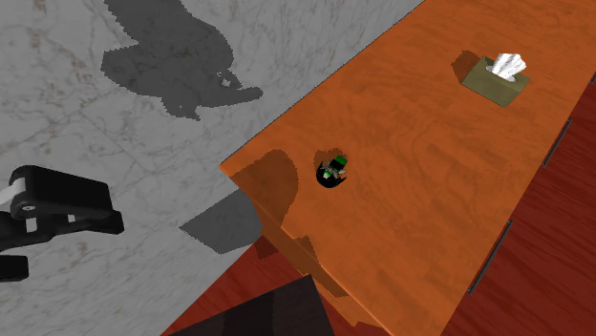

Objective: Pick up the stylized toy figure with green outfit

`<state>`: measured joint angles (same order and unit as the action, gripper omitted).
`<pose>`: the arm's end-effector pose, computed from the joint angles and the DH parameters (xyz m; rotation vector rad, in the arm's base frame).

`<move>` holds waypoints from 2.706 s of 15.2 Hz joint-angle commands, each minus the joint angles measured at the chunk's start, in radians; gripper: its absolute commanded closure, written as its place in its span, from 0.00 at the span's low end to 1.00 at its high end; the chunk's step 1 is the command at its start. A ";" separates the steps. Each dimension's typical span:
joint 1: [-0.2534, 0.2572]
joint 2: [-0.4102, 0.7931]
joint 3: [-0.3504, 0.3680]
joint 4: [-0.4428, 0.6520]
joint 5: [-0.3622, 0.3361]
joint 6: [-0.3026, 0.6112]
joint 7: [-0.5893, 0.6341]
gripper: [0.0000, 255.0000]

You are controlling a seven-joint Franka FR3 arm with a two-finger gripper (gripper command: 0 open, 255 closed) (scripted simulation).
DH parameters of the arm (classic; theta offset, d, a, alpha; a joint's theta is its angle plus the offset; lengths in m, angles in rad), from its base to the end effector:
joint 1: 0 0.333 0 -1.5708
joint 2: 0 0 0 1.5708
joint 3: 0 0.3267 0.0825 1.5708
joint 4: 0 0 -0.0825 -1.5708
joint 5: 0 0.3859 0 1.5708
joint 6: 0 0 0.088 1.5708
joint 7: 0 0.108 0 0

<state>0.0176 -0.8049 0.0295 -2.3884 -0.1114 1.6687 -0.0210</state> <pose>0.3056 0.0063 0.5971 3.0054 0.0994 0.1295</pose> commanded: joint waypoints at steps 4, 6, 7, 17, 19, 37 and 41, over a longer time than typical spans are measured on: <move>-0.028 0.084 -0.042 0.003 -0.012 0.068 -0.005 0.00; -0.045 0.144 -0.069 0.010 -0.017 0.111 -0.009 0.00; -0.052 0.175 -0.083 0.015 -0.019 0.132 -0.011 0.00; -0.117 0.508 -0.216 0.121 0.003 0.311 -0.049 0.00; -0.128 0.579 -0.241 0.153 0.019 0.338 -0.062 0.00; -0.305 1.255 -0.347 0.605 0.290 0.407 -0.207 0.00; -0.370 1.409 -0.341 0.749 0.344 0.379 -0.217 0.00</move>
<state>-0.3376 0.5654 -0.3140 -1.6764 0.2184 2.0555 -0.2382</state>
